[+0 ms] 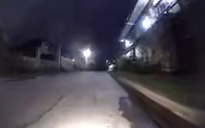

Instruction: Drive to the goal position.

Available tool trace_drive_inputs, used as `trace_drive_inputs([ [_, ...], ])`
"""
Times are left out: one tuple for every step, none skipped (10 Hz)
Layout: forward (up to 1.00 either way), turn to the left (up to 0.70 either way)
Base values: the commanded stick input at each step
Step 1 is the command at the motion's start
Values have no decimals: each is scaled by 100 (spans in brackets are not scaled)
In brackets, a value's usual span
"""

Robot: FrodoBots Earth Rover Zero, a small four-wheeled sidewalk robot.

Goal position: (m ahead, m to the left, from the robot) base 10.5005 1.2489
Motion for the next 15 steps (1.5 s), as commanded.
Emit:
trace_drive_inputs([
  [70, -29],
  [70, -15],
  [70, 0],
  [70, 0],
  [70, -35],
  [70, -35],
  [70, -6],
  [70, 0],
  [70, 0],
  [70, 0],
  [70, 0],
  [70, 0],
  [70, 0],
  [70, -24],
  [70, -28],
])
